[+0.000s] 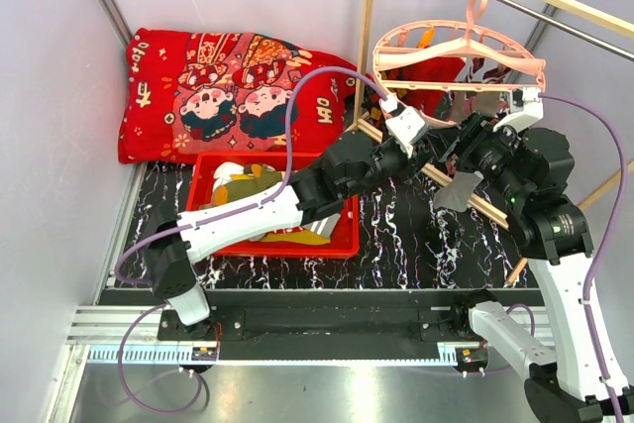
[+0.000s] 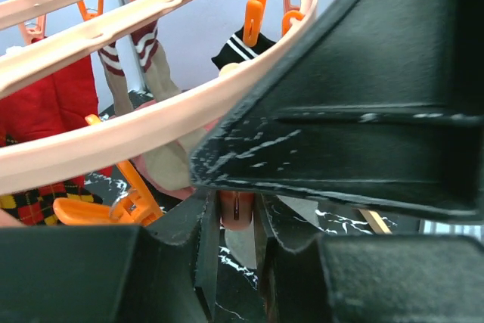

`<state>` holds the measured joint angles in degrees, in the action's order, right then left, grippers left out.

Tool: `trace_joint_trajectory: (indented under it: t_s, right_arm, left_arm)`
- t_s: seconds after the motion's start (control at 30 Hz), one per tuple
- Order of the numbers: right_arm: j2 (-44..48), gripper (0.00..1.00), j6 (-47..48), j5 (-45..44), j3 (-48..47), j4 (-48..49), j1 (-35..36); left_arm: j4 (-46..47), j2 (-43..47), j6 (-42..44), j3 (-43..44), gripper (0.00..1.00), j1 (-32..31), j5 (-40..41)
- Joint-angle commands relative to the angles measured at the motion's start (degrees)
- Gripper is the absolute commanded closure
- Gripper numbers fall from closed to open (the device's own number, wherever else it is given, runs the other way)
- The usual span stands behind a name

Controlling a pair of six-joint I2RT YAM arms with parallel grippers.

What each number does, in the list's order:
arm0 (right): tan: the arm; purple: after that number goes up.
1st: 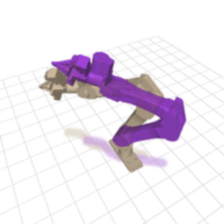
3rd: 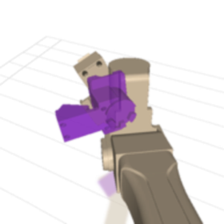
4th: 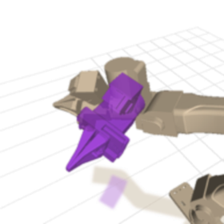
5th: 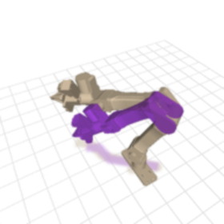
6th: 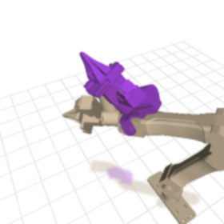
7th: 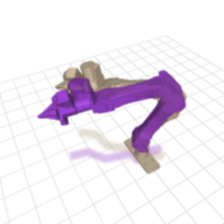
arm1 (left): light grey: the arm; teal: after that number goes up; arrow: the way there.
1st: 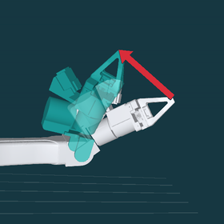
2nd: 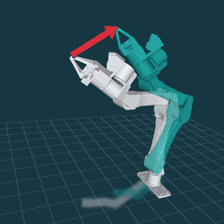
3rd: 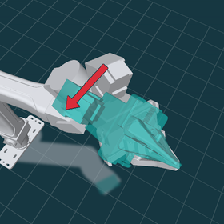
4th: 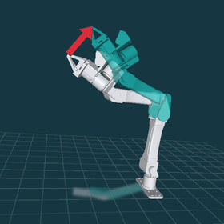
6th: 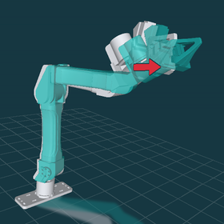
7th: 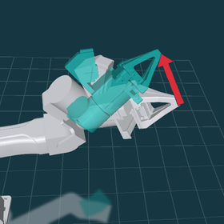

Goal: Clip the socks to the hanger
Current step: Open the clamp at the hanger.

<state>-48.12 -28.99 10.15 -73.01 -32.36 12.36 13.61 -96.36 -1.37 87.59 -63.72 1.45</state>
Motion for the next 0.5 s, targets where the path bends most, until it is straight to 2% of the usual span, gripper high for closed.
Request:
trace_joint_trajectory:
  t_s: [0.0, 0.17, 0.3, 0.47]
  right_arm:
    - [0.0, 0.36, -1.1, -0.3, 0.8, 6.6, 0.2]
    - [0.1, 0.38, -0.6, -0.6, 1.5, 9.2, 0.1]
    - [0.1, 0.44, 0.2, -0.1, 1.6, 10.0, 0.1]
    - [0.5, 0.63, 1.0, 0.0, 1.6, 10.1, 0.1]
  left_arm:
    - [0.2, 0.6, 2.2, 3.0, 0.96, -0.6, 0.5]
    - [0.0, 0.3, 2.1, 3.1, 0.97, -0.8, 0.2]
    - [-0.8, 0.2, 2.2, 3.4, 0.97, -1.0, 0.2]
    - [-1.2, 0.0, 1.8, 3.6, 0.97, -0.9, 0.0]
